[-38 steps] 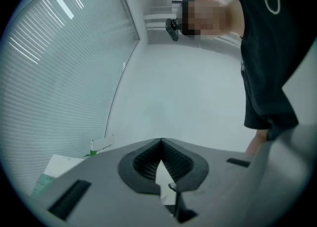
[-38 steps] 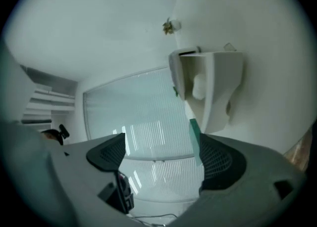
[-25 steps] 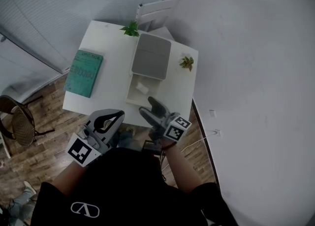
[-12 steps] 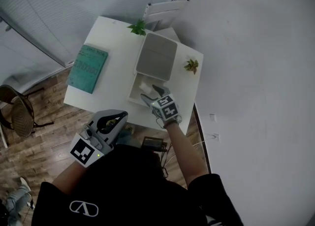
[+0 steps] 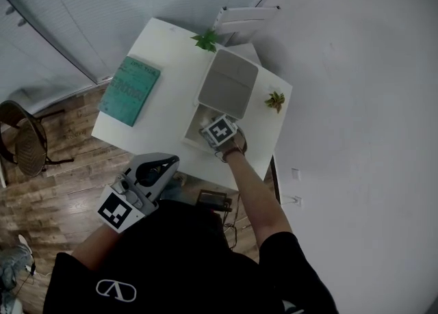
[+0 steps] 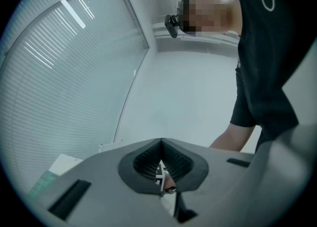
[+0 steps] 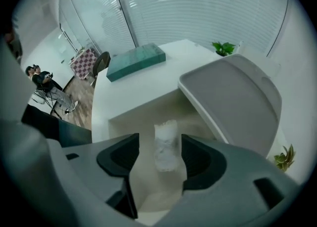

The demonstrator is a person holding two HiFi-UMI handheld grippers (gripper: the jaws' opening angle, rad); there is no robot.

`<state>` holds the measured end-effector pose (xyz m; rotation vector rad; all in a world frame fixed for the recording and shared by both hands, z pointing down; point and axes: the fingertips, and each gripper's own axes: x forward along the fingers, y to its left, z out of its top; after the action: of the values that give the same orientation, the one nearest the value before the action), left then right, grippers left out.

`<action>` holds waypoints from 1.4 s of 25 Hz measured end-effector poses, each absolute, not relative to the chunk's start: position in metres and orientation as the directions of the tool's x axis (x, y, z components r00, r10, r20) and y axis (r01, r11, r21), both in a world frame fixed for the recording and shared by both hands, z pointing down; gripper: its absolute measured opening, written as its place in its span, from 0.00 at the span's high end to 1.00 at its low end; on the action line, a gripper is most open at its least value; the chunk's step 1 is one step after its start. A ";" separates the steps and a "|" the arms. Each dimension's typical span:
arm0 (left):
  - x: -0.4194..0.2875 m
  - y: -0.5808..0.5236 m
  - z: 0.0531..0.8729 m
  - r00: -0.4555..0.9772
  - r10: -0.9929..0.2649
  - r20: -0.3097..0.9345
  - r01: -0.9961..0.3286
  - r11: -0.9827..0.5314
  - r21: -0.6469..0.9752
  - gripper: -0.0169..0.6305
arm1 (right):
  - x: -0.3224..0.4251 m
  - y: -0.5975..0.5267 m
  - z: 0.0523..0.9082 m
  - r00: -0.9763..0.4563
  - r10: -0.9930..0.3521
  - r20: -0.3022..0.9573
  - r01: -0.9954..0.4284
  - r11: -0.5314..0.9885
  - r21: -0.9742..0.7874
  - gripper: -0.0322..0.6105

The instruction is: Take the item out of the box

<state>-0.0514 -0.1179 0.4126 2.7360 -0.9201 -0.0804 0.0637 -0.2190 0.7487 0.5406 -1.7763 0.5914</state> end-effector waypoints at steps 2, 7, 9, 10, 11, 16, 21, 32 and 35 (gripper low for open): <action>-0.053 -0.119 0.413 0.794 -0.607 0.029 -0.593 -0.764 0.255 0.97 | 0.063 -0.206 0.758 -0.239 0.023 0.971 -0.631 0.756 -0.173 0.54; -0.054 -0.120 0.413 0.790 -0.612 0.033 -0.599 -0.759 0.256 0.97 | 0.054 -0.211 0.772 -0.241 0.046 0.969 -0.613 0.767 -0.189 0.56; -0.054 -0.120 0.413 0.789 -0.613 0.034 -0.600 -0.758 0.256 0.97 | 0.057 -0.216 0.775 -0.230 0.032 0.973 -0.613 0.771 -0.170 0.59; -0.053 -0.119 0.414 0.789 -0.614 0.034 -0.601 -0.758 0.255 0.97 | 0.059 -0.220 0.777 -0.218 0.018 0.976 -0.613 0.776 -0.151 0.60; -0.053 -0.119 0.414 0.789 -0.614 0.035 -0.601 -0.758 0.254 0.97 | 0.064 -0.223 0.778 -0.197 0.007 0.980 -0.613 0.779 -0.129 0.61; -0.052 -0.117 0.415 0.788 -0.615 0.041 -0.603 -0.756 0.255 0.97 | 0.072 -0.222 0.786 -0.146 0.021 0.989 -0.612 0.783 -0.107 0.64; -0.050 -0.115 0.415 0.791 -0.610 0.045 -0.600 -0.759 0.252 0.97 | 0.073 -0.224 0.784 -0.122 0.011 0.992 -0.604 0.793 -0.083 0.65; -0.054 -0.113 0.414 0.790 -0.611 0.043 -0.601 -0.760 0.249 0.97 | 0.070 -0.219 0.777 -0.183 -0.005 0.983 -0.621 0.776 -0.111 0.65; -0.055 -0.114 0.412 0.794 -0.606 0.037 -0.596 -0.765 0.243 0.97 | 0.071 -0.221 0.757 -0.254 -0.060 0.965 -0.661 0.739 -0.128 0.65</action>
<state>-0.0546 -0.1141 0.4122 2.7416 -0.9340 -0.0639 0.0706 -0.2214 0.7572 0.5706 -1.7558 0.6316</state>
